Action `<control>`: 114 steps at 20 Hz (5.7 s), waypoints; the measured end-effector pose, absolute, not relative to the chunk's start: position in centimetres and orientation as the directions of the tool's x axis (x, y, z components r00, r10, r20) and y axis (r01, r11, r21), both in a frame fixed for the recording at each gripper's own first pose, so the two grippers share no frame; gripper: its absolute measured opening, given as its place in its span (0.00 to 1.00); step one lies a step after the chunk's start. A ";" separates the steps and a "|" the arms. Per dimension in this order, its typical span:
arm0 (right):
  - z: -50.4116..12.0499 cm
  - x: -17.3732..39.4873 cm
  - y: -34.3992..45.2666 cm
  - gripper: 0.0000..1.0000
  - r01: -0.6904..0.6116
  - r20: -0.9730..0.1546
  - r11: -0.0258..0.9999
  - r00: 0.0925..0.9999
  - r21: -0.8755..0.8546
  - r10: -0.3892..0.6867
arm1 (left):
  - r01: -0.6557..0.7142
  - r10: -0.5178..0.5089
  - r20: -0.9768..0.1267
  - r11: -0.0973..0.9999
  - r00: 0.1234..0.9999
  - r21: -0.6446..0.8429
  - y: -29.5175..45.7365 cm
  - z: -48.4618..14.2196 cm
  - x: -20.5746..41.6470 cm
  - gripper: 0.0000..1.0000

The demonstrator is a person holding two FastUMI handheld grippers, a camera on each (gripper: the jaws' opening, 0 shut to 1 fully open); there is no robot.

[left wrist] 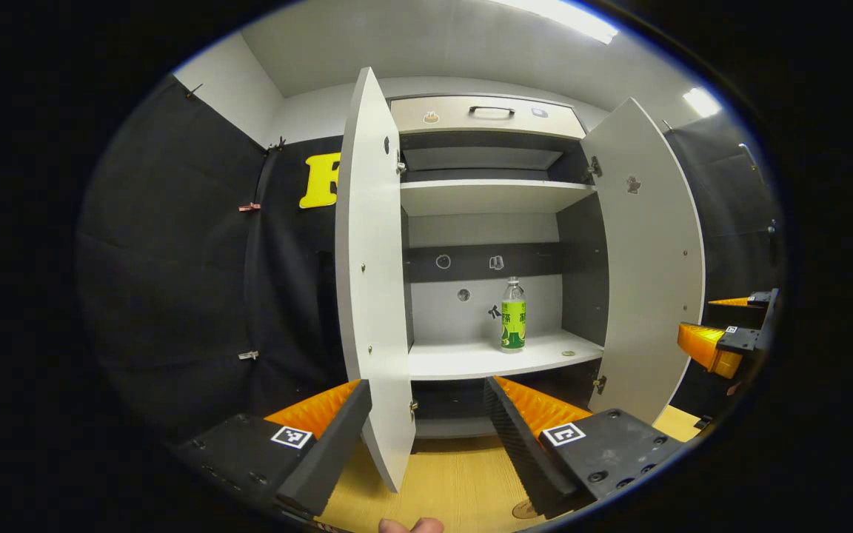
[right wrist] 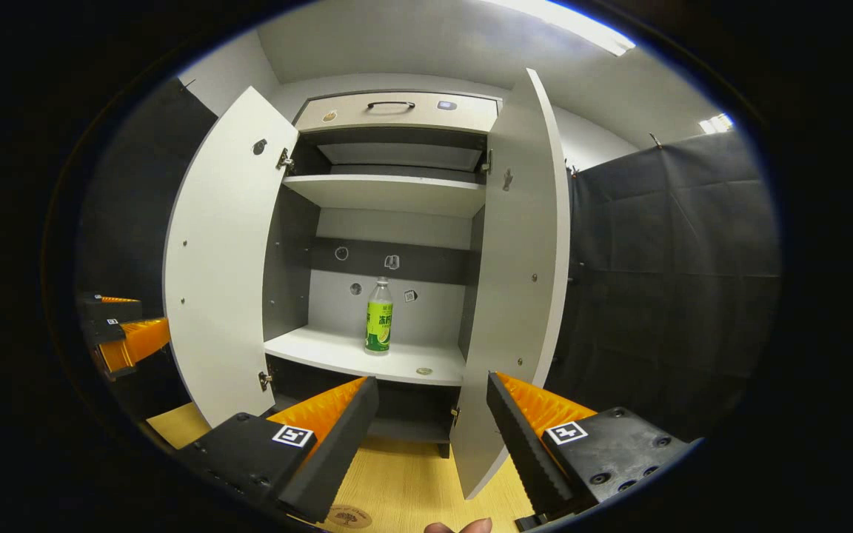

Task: Grasp the bottle in the cabinet with the left hand and place it on the coaster, then close the right door with the right hand and the left door with the left hand.

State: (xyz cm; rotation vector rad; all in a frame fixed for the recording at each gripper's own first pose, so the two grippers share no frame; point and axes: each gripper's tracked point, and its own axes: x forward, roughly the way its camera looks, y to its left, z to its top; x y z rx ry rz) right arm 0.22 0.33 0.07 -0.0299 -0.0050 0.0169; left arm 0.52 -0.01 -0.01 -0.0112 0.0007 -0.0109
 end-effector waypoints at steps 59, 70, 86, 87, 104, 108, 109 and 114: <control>-4.7 4.4 -16.9 0.98 0.078 -0.067 0.997 0.995 -0.012 -0.079 | 0.159 -0.163 -0.040 0.984 0.986 -0.086 -22.3 -0.8 45.6 0.97; -3.6 3.7 -15.9 0.98 0.098 -0.036 0.995 0.994 -0.022 -0.099 | 0.214 -0.215 -0.006 0.972 0.977 -0.097 -21.0 1.2 41.4 0.78; -1.9 -1.3 -11.9 0.98 0.091 0.002 0.995 0.996 -0.028 -0.091 | 0.302 -0.294 0.098 0.951 0.951 -0.071 -15.6 3.8 23.0 0.78; -1.9 -1.5 -11.7 0.98 0.090 0.002 0.996 0.996 -0.028 -0.090 | 0.306 -0.298 0.120 0.951 0.947 -0.047 -15.2 3.5 21.8 0.78; -0.9 -2.1 -10.9 0.98 0.083 0.015 0.996 0.996 -0.043 -0.083 | 0.314 -0.310 0.048 0.940 0.949 -0.136 -18.3 -14.8 7.3 0.78; 0.1 -1.4 -11.2 0.97 0.079 0.022 0.997 0.997 -0.015 -0.079 | 0.344 -0.347 -0.009 0.932 0.938 -0.115 -20.1 -20.0 4.6 0.78; 0.2 -1.2 -11.3 0.97 0.080 0.019 0.997 0.997 -0.011 -0.080 | 0.354 -0.360 -0.023 0.927 0.933 -0.119 -20.4 -21.3 4.1 0.78; 0.0 -0.7 -11.2 0.97 0.059 -0.003 0.998 0.998 -0.017 -0.059 | 0.372 -0.384 -0.080 0.919 0.920 -0.130 -20.9 -27.1 2.7 0.79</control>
